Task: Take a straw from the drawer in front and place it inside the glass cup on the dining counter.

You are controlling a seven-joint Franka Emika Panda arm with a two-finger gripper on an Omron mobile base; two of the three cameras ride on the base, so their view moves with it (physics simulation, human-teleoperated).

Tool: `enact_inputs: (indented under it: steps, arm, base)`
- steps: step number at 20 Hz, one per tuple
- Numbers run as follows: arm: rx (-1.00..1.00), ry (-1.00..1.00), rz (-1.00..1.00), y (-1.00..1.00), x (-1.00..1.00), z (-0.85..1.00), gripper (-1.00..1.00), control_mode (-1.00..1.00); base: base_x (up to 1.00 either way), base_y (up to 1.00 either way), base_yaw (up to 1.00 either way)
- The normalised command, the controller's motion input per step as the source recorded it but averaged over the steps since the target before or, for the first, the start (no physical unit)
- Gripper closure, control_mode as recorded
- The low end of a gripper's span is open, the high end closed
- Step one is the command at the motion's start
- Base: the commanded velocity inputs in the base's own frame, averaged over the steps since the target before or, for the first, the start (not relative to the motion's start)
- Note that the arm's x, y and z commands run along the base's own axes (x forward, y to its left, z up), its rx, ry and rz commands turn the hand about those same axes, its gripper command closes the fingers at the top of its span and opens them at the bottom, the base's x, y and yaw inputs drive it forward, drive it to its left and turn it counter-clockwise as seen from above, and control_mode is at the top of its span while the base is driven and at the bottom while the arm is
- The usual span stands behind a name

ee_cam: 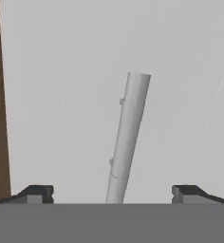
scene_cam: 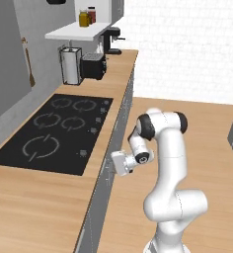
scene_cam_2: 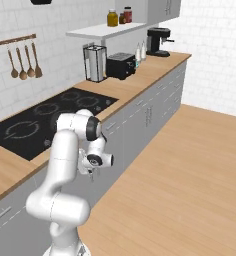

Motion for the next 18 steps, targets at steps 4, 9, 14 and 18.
enact_inputs:
  steps: [4,9,14,18]
  arm:
    - [0.02,-0.01,0.00,0.22,0.43,-0.21,-1.00,-1.00]
    - [0.00,0.00,0.00,0.25,0.38,-0.26,-1.00,-1.00]
    - [0.00,0.00,0.00,0.20,0.33,-0.34,-1.00,-1.00]
    - [0.00,0.00,0.00,0.19,0.28,-0.40,-1.00,-1.00]
  base:
    - [0.00,0.00,0.00]
    - [0.00,0.00,0.00]
    - [0.00,0.00,0.00]
    - [0.00,0.00,0.00]
